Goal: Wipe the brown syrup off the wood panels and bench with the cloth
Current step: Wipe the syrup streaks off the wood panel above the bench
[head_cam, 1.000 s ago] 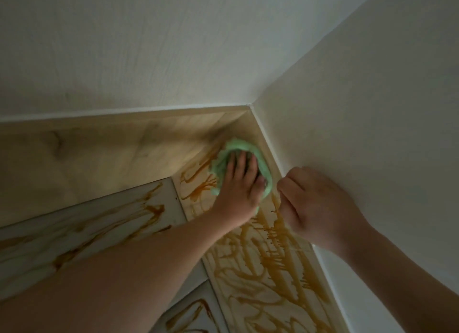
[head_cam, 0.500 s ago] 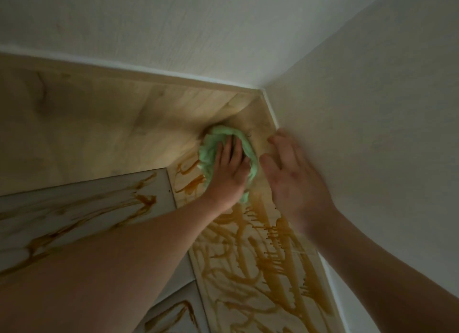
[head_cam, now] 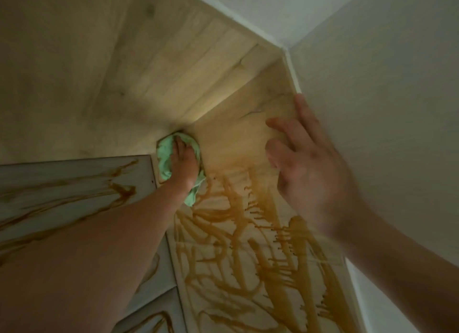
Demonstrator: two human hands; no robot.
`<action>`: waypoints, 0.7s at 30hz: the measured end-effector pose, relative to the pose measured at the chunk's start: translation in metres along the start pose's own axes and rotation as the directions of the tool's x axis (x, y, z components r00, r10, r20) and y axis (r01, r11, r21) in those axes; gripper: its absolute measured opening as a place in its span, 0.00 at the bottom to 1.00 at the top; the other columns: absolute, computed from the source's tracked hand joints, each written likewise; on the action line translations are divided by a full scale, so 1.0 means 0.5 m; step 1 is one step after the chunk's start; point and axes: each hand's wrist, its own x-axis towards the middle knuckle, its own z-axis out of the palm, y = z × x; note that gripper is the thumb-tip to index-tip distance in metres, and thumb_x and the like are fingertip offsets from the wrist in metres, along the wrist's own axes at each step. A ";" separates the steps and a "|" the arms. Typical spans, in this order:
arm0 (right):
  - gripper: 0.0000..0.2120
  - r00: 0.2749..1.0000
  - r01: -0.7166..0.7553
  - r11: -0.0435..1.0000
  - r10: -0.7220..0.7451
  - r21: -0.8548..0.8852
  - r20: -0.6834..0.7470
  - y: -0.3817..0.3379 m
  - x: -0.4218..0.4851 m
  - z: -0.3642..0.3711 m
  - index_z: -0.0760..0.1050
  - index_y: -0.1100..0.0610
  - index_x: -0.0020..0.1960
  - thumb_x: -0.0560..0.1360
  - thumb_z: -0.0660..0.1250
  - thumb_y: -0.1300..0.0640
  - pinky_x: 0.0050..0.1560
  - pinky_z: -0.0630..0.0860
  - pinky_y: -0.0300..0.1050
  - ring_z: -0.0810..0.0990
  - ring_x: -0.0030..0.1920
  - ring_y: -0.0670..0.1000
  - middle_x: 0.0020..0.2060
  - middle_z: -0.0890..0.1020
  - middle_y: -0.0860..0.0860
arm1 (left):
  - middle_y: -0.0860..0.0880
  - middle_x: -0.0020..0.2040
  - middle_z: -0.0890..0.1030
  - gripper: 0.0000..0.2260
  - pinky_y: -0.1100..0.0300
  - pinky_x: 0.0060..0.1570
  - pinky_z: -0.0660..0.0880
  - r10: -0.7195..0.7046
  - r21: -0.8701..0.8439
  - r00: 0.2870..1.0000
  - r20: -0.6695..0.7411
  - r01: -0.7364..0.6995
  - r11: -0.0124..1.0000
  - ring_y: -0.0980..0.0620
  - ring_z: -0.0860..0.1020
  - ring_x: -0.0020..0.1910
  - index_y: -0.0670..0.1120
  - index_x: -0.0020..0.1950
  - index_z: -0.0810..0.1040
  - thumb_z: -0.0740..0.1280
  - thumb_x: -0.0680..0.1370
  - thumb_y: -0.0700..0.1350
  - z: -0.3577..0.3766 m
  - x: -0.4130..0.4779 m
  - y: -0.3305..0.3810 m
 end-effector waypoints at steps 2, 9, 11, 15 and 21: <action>0.09 1.000 -0.001 1.000 0.001 -0.014 -0.007 0.001 0.000 0.002 0.76 0.60 0.46 0.76 0.60 0.71 0.70 0.73 0.64 0.59 0.79 0.70 0.66 0.78 0.61 | 0.35 0.83 0.50 0.24 0.39 0.81 0.46 0.124 -0.011 0.991 -0.054 -0.124 0.992 0.36 0.47 0.83 0.35 0.83 0.49 0.46 0.87 0.40 0.009 -0.043 0.030; 0.10 1.000 -0.001 0.994 0.003 -0.108 0.024 -0.006 -0.001 0.004 0.80 0.61 0.48 0.76 0.60 0.64 0.70 0.71 0.68 0.56 0.78 0.74 0.62 0.81 0.58 | 0.31 0.81 0.57 0.28 0.36 0.80 0.47 0.538 0.218 0.843 -0.001 -0.525 0.823 0.31 0.52 0.81 0.32 0.78 0.61 0.45 0.84 0.48 0.042 -0.108 0.051; 0.12 0.999 0.005 0.993 -0.001 -0.114 0.035 -0.002 -0.001 0.005 0.80 0.61 0.49 0.76 0.58 0.63 0.70 0.70 0.69 0.56 0.79 0.74 0.63 0.80 0.58 | 0.32 0.81 0.56 0.30 0.41 0.80 0.46 0.478 0.181 0.878 -0.026 -0.466 0.866 0.33 0.51 0.82 0.31 0.79 0.59 0.44 0.84 0.50 0.033 -0.083 0.035; 0.12 0.998 0.021 0.993 -0.014 -0.120 0.060 0.002 0.000 0.012 0.80 0.60 0.51 0.76 0.58 0.63 0.70 0.70 0.73 0.54 0.79 0.74 0.64 0.79 0.58 | 0.33 0.81 0.56 0.25 0.42 0.80 0.48 0.324 0.071 0.943 -0.077 -0.319 0.945 0.33 0.53 0.81 0.31 0.79 0.58 0.48 0.86 0.45 0.022 -0.004 -0.040; 0.12 0.999 0.032 0.990 -0.029 -0.135 0.020 0.011 0.003 0.022 0.79 0.60 0.48 0.75 0.58 0.68 0.65 0.71 0.75 0.57 0.77 0.76 0.63 0.79 0.58 | 0.46 0.84 0.56 0.34 0.48 0.82 0.51 -0.026 -0.296 0.987 -0.160 -0.023 0.955 0.48 0.55 0.82 0.50 0.84 0.56 0.50 0.78 0.59 0.011 0.068 -0.137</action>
